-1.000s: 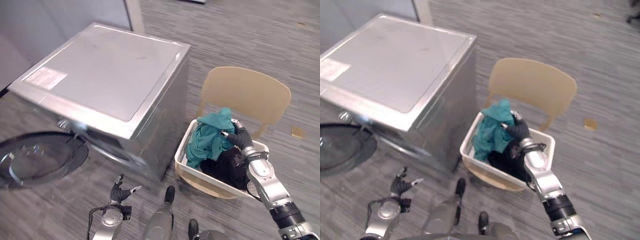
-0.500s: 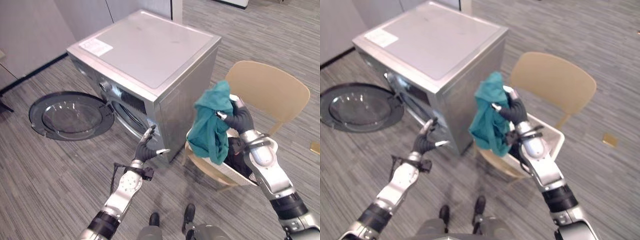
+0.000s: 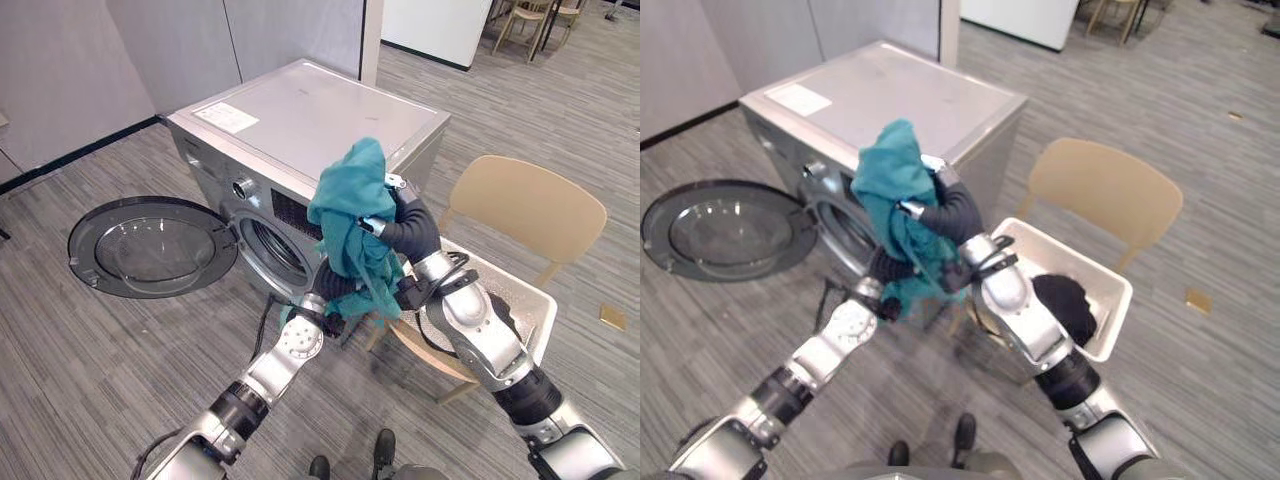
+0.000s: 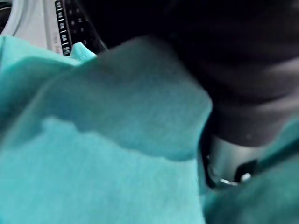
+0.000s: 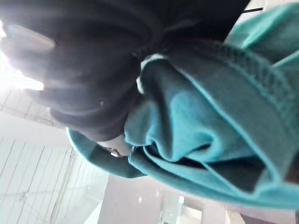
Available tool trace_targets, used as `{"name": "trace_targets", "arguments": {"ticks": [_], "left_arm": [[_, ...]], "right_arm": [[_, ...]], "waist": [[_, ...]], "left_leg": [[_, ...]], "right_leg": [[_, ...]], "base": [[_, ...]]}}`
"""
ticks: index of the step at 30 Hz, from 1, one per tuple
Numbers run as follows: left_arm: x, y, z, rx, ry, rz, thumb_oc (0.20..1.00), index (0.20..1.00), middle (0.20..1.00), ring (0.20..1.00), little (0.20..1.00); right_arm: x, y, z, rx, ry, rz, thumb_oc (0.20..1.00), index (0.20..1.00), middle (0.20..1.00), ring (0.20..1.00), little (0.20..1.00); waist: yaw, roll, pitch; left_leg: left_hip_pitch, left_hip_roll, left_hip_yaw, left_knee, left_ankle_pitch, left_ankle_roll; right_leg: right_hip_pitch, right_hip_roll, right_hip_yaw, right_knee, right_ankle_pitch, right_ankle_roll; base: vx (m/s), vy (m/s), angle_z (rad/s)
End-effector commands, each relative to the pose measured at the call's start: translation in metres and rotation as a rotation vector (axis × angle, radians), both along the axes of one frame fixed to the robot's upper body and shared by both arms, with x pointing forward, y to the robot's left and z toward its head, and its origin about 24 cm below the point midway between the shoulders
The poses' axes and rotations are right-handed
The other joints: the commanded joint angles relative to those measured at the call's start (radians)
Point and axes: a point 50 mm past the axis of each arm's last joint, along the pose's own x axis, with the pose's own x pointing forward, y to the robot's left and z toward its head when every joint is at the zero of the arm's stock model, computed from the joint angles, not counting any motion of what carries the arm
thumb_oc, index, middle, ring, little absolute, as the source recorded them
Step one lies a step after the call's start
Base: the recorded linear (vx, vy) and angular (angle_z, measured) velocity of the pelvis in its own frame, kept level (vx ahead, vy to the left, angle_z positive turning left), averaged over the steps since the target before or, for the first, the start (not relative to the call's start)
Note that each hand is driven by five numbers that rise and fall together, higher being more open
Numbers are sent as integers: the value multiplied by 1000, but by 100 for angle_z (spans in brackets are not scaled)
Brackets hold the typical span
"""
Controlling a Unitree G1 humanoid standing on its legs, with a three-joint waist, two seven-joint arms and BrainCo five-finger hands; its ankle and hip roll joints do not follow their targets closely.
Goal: Grab the laundry basket,head to the washer,open it,put in the laundry and shut it.
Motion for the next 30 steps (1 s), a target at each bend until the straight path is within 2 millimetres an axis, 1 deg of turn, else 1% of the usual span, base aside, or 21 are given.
{"name": "trace_targets", "arguments": {"ticks": [1,3,4,5,6,7,9,10,12,13,14,15,19,21,22,23,24,25,27,29,30], "left_arm": [[5,-5,12,-41,-67,3,200,200,200,200,200],[2,7,10,-58,-57,35,200,200,200,200,200],[-2,18,7,-64,-46,60,200,200,200,200,200],[-2,19,7,-64,-44,60,200,200,200,200,200],[-9,33,1,-77,-21,93,200,200,200,200,200],[-9,34,1,-77,-20,93,200,200,200,200,200],[-18,48,-8,-89,19,125,200,200,200,200,200],[-29,65,-21,-77,77,160,200,200,200,200,200],[-40,81,-33,-64,130,198,200,200,200,200,200],[-40,81,-33,-64,130,198,200,200,200,200,200],[-46,90,-40,-71,170,225,200,200,200,200,200],[-61,108,-58,-71,258,277,200,200,200,200,200],[-91,140,-93,3,440,382,200,200,200,200,200],[-110,157,-114,23,552,447,200,200,200,200,200],[-110,157,-114,23,552,447,200,200,200,200,200],[-126,168,-131,32,653,509,200,200,200,200,200],[-126,168,-131,32,653,509,200,200,200,200,200],[-140,176,-145,31,737,562,200,200,200,200,200],[-151,184,-157,35,806,618,200,200,200,200,200],[-154,188,-161,33,829,653,200,200,200,200,200],[-154,188,-161,33,829,653,200,200,200,200,200]], "right_arm": [[-6,-6,8,119,-21,31,526,526,526,526,526],[-5,-17,-9,86,35,-17,1000,1000,1000,1000,1000],[-5,-27,-18,59,62,-60,1000,1000,1000,1000,1000],[-6,-27,-19,59,64,-59,1000,1000,1000,1000,1000],[-6,-41,-32,-13,87,-131,1000,1000,1000,1000,1000],[-7,-41,-33,-14,88,-131,1000,1000,1000,1000,1000],[-7,-59,-49,-105,125,-231,1000,1000,1000,1000,1000],[-9,-78,-68,-199,172,-319,1000,1000,1000,1000,1000],[-13,-94,-82,-288,204,-389,1000,1000,1000,1000,1000],[-13,-94,-82,-288,204,-389,1000,1000,1000,1000,1000],[-14,-104,-90,-361,220,-430,1000,1000,1000,1000,1000],[-19,-124,-106,-506,261,-503,1000,1000,1000,1000,1000],[-33,-159,-146,-689,428,-584,1000,1000,1000,1000,1000],[-43,-174,-174,-747,555,-612,1000,1000,1000,1000,1000],[-43,-174,-174,-747,554,-612,1000,1000,1000,1000,1000],[-51,-185,-197,-769,678,-638,1000,1000,1000,1000,1000],[-51,-185,-197,-769,678,-638,1000,1000,1000,1000,1000],[-61,-190,-220,-770,800,-640,1000,1000,1000,1000,1000],[-69,-194,-236,-782,886,-645,1000,1000,1000,1000,1000],[-70,-196,-243,-788,919,-658,1000,1000,1000,1000,1000],[-70,-196,-243,-788,918,-658,1000,1000,1000,1000,1000]], "waist": [[5,-22,-65],[3,-20,-66],[1,-17,-68],[1,-17,-70],[0,-12,-71],[-1,-12,-72],[-3,-7,-73],[-4,-1,-75],[-5,4,-74],[-5,4,-74],[-6,7,-72],[-6,16,-65],[-6,30,-47],[-5,38,-32],[-6,38,-32],[-5,41,-23],[-5,41,-23],[-4,44,-13],[-3,44,4],[1,44,30],[0,44,30]], "left_leg": [[-58,10,12,-8,-38,-18],[-54,9,19,-8,-41,-16],[-51,9,22,-8,-42,-15],[-51,9,22,-8,-42,-15],[-48,10,24,-8,-44,-14],[-48,10,24,-8,-45,-14],[-46,10,26,-8,-46,-13],[-41,10,29,-8,-48,-13],[-38,12,30,-8,-48,-14],[-38,12,30,-8,-48,-14],[-36,12,30,-8,-47,-13],[-32,14,29,-8,-47,-11],[-22,17,29,-4,-43,-8],[-25,18,28,9,-44,-5],[-25,18,28,10,-44,-5],[-34,20,27,25,-47,-3],[-34,20,27,26,-47,-3],[-43,21,24,44,-51,-2],[-62,23,17,70,-55,-3],[-94,21,9,93,-51,-6],[-96,21,8,94,-52,-6]], "right_leg": [[113,-29,54,59,-189,103],[115,-31,61,56,-185,104],[116,-31,63,55,-186,105],[116,-31,64,55,-186,105],[118,-32,68,53,-185,104],[119,-32,68,52,-185,104],[121,-32,73,48,-184,105],[125,-32,78,44,-184,105],[129,-31,81,42,-185,105],[129,-31,81,42,-185,105],[129,-30,84,43,-185,105],[127,-29,89,46,-187,103],[122,-26,105,55,-190,98],[119,-23,114,60,-192,93],[119,-23,115,61,-193,93],[119,-21,115,64,-196,90],[119,-21,115,64,-196,90],[115,-19,117,70,-199,85],[109,-18,115,75,-201,78],[94,-16,110,76,-200,73],[93,-16,109,76,-200,73]], "base": [[24,15,-11],[23,5,-14],[14,1,-15],[19,-3,-11],[17,-3,-4],[21,-15,-3],[20,-34,-8],[28,-50,-8],[19,-51,-14],[7,-43,-15],[0,-56,-6],[5,-75,-5],[-15,-50,-6],[-27,-26,-7],[-17,-39,-16],[-7,-29,-13],[-17,-57,-10],[-23,-45,0],[-32,-48,1],[-86,-32,0],[-122,-37,8]]}}
